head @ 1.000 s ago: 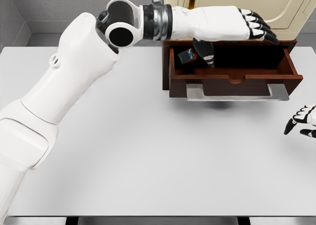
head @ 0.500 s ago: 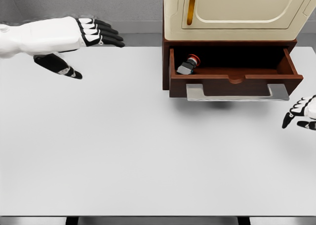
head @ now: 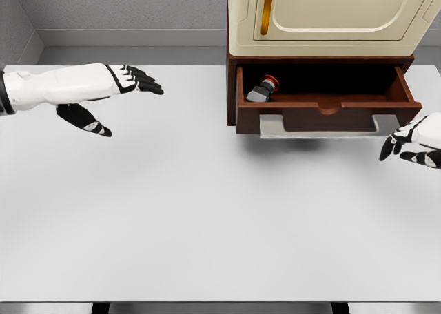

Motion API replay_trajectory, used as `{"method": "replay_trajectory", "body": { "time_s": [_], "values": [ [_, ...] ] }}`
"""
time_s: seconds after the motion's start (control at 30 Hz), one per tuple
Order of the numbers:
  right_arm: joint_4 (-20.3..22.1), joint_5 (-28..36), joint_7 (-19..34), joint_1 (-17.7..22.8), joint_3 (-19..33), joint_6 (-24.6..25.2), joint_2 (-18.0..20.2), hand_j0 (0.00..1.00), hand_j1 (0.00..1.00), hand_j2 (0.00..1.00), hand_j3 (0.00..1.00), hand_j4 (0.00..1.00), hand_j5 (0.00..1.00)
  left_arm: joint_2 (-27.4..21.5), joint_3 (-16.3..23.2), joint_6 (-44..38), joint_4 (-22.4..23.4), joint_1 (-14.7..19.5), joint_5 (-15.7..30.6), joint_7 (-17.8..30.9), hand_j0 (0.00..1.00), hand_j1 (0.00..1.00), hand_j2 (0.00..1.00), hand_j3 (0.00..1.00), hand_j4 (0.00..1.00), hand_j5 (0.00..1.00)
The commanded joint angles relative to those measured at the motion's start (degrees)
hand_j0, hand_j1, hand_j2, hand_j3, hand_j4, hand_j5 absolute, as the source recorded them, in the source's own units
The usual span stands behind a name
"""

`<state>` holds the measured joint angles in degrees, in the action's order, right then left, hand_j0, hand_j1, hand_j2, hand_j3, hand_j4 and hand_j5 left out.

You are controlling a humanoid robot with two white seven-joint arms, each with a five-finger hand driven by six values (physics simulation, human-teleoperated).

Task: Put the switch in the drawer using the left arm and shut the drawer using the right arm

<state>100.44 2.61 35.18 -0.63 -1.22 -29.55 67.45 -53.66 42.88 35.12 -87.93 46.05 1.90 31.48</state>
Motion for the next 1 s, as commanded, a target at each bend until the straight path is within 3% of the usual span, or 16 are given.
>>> {"method": "replay_trajectory", "body": {
  "time_s": [0.0, 0.23, 0.43, 0.67, 0.97],
  "values": [
    [0.37, -5.07, -0.18, -0.16, -3.0, -5.45, -0.56, 0.52, 0.52, 0.52, 0.52, 0.52, 0.52, 0.22, 0.1, -0.12, 0.31, 0.0, 0.29, -0.02, 1.0, 1.0, 1.0, 1.0, 1.0, 1.0],
    [0.37, -5.07, -0.18, -2.62, -5.63, -5.45, -1.79, 0.54, 0.54, 0.54, 0.54, 0.54, 0.54, -0.22, 0.1, -0.12, 0.39, 0.09, 0.29, -0.02, 1.0, 1.0, 1.0, 1.0, 1.0, 1.0],
    [0.28, -5.07, -0.18, -9.3, -10.82, -5.45, -4.34, 0.56, 0.56, 0.56, 0.56, 0.56, 0.56, -0.22, 0.1, -0.12, 0.31, 0.09, 0.29, -0.02, 1.0, 1.0, 1.0, 1.0, 1.0, 1.0],
    [-0.42, -5.16, -0.18, -11.32, -11.0, -5.45, -5.49, 0.56, 0.56, 0.56, 0.56, 0.56, 0.56, -0.22, 0.19, -0.12, 0.39, 0.09, 0.38, -0.02, 1.0, 1.0, 1.0, 1.0, 1.0, 1.0],
    [-4.64, -5.6, -0.18, -15.28, -12.23, -5.45, -7.42, 0.56, 0.56, 0.56, 0.56, 0.56, 0.56, -0.13, 0.19, -0.12, 0.57, 0.0, 0.29, -0.02, 1.0, 1.0, 1.0, 1.0, 1.0, 1.0]
  ]
}}
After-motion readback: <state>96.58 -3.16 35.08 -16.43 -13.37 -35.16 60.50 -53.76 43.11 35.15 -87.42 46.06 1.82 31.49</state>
